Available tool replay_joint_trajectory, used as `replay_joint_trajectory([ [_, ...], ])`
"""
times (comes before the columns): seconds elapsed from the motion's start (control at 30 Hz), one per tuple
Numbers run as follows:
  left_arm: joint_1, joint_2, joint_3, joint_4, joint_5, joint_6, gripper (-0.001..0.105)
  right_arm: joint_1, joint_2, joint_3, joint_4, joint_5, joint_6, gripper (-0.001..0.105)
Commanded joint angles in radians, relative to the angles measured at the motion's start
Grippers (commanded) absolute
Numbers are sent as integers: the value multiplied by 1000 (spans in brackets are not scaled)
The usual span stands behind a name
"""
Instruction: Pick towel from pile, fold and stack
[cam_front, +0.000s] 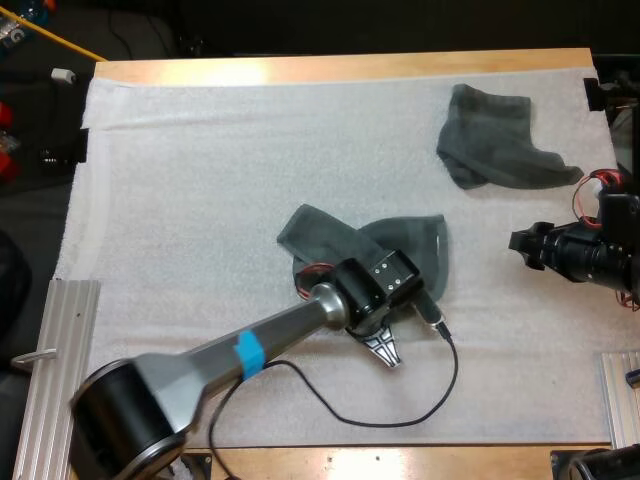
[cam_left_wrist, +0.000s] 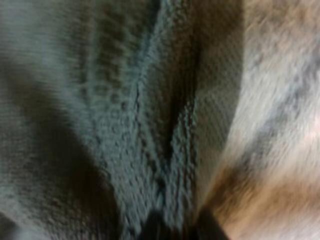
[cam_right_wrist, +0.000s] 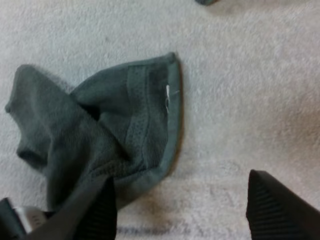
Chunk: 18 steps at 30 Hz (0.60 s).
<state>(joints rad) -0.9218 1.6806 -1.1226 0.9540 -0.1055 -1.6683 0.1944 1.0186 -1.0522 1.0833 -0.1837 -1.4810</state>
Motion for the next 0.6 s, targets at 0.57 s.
replay_joint_trajectory([
  [0.57, -6, -175, 146, 277, -107, 13, 7, -3, 7, 354, -257, -139, 117, 56],
])
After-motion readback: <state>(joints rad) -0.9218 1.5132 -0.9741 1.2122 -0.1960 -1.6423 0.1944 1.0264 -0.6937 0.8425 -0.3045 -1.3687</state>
